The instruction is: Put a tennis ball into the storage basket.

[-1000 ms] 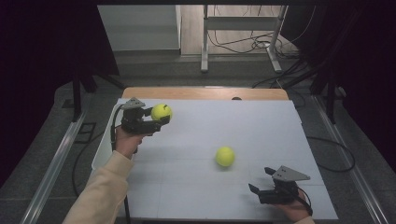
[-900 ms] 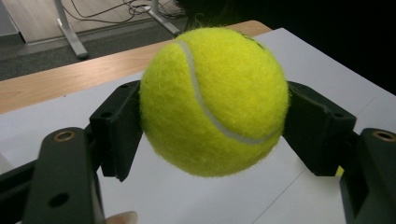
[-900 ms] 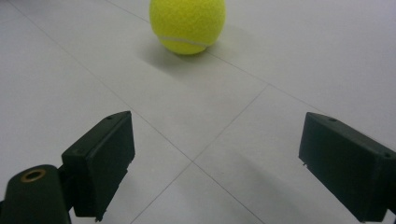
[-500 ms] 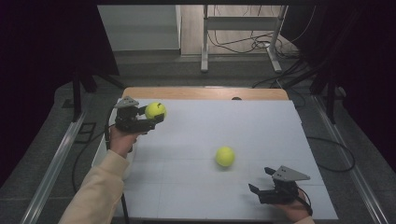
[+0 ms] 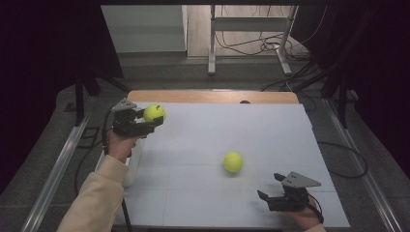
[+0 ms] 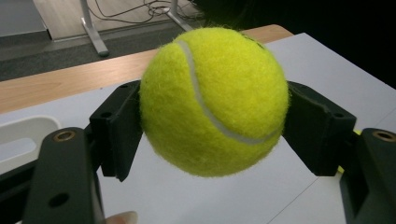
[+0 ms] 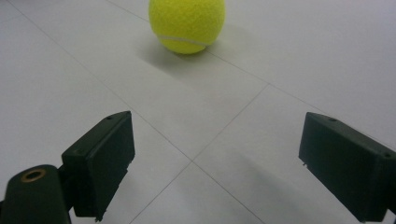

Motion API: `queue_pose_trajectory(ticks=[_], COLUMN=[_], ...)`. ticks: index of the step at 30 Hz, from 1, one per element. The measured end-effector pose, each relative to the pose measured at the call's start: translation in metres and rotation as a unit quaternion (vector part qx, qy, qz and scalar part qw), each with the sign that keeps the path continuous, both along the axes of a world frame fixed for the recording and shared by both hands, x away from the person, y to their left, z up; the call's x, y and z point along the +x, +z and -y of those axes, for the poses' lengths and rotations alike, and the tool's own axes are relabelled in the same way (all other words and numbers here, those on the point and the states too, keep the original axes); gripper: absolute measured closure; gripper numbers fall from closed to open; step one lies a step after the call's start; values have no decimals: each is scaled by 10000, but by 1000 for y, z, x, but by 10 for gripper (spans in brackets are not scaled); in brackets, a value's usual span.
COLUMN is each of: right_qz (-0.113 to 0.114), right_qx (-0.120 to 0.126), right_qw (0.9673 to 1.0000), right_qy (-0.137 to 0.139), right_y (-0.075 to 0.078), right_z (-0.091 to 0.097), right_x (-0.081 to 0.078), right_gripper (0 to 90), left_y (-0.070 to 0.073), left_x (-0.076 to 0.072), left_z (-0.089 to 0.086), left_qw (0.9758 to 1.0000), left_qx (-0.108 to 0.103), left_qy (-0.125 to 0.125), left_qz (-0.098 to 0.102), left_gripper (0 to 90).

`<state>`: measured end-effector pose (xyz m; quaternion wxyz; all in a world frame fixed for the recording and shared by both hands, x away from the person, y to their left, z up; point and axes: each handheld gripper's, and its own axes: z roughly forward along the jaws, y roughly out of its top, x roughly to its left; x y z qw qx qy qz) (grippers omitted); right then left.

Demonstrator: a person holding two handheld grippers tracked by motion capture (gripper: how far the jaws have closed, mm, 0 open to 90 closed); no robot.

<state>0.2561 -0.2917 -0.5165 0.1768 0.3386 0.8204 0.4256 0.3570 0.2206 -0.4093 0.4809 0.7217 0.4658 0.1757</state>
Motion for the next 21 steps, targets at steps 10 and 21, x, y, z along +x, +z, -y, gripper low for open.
queue_pose_trajectory(ticks=[10,21], right_qz=[0,-2], right_qx=[-5,-1], right_qw=[10000,10000], right_qy=[0,5], right_y=[0,0], right_z=[0,0], right_x=[0,0], right_gripper=[108,108], left_y=[1,1], left_x=[0,1], left_z=[-11,-20], left_qw=[9999,9996], left_qx=[-8,-11], left_qy=[144,287], left_qz=[4,11], left_gripper=[264,264])
